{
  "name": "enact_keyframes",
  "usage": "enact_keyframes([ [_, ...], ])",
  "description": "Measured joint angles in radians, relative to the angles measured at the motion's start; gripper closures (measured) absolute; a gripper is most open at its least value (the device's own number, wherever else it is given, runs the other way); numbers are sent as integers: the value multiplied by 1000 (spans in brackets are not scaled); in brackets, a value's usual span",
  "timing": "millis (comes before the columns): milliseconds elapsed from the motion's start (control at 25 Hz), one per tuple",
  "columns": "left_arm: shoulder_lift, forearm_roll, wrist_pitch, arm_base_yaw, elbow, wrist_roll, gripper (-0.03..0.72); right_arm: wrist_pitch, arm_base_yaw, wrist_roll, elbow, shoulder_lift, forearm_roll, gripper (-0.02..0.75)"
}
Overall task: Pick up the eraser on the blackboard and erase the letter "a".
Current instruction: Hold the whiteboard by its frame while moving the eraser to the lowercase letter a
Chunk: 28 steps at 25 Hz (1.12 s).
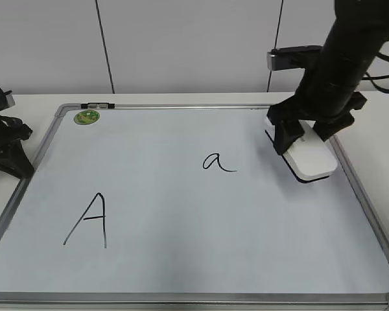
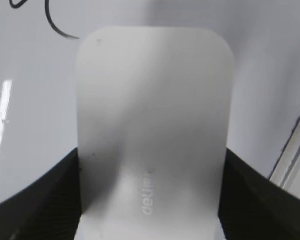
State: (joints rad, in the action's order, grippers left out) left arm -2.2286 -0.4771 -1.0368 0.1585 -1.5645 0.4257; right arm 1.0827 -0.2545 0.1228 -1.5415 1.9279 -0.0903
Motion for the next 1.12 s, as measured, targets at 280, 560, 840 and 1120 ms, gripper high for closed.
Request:
enact_keyframes([
  [280,0,0,-2,0,0,0,653,43,-2,17,-221,219,-3,195],
  [560,0,0,-2,0,0,0,653,87,-51,28,-409,373,-4,195],
  [840,0,0,-2,0,0,0,653,116,-76,28,-535,474,-4,195],
  [1120,0,0,-2,0,0,0,653,161,-78,29,-591,512,-10,195],
])
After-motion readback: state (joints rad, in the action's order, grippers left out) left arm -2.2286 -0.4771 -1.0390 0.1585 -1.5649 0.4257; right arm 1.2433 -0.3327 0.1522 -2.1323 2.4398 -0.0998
